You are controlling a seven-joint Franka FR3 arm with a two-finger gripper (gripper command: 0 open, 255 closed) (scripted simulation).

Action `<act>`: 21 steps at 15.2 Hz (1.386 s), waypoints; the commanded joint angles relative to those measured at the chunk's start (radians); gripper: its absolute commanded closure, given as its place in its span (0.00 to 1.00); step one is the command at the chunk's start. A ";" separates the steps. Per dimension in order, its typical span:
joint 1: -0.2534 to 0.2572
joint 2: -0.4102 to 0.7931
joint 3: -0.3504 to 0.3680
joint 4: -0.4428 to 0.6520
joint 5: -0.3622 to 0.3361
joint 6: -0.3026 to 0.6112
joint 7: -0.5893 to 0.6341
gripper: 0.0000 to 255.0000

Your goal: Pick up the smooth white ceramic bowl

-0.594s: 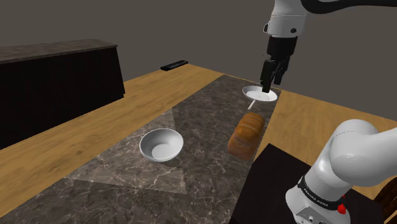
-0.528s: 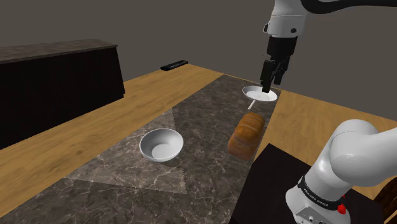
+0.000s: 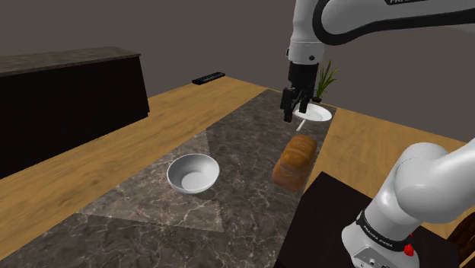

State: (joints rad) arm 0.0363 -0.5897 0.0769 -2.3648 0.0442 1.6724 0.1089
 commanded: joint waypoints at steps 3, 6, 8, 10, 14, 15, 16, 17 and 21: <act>0.011 0.128 0.021 0.011 0.024 0.124 0.017 0.00; 0.017 0.232 0.034 0.037 0.036 0.204 0.025 0.00; 0.022 0.303 0.042 0.062 0.042 0.254 0.031 0.00; 0.026 0.376 0.050 0.092 0.047 0.299 0.036 0.00; 0.036 0.524 0.064 0.167 0.052 0.378 0.047 0.00; 0.038 0.562 0.067 0.189 0.053 0.394 0.050 0.00; 0.041 0.599 0.070 0.212 0.053 0.410 0.053 0.00; 0.044 0.637 0.073 0.237 0.052 0.425 0.056 0.00; 0.057 0.788 0.082 0.348 0.048 0.471 0.068 0.00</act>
State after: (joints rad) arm 0.0895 0.1651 0.1561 -2.0343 0.0920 2.1253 0.1742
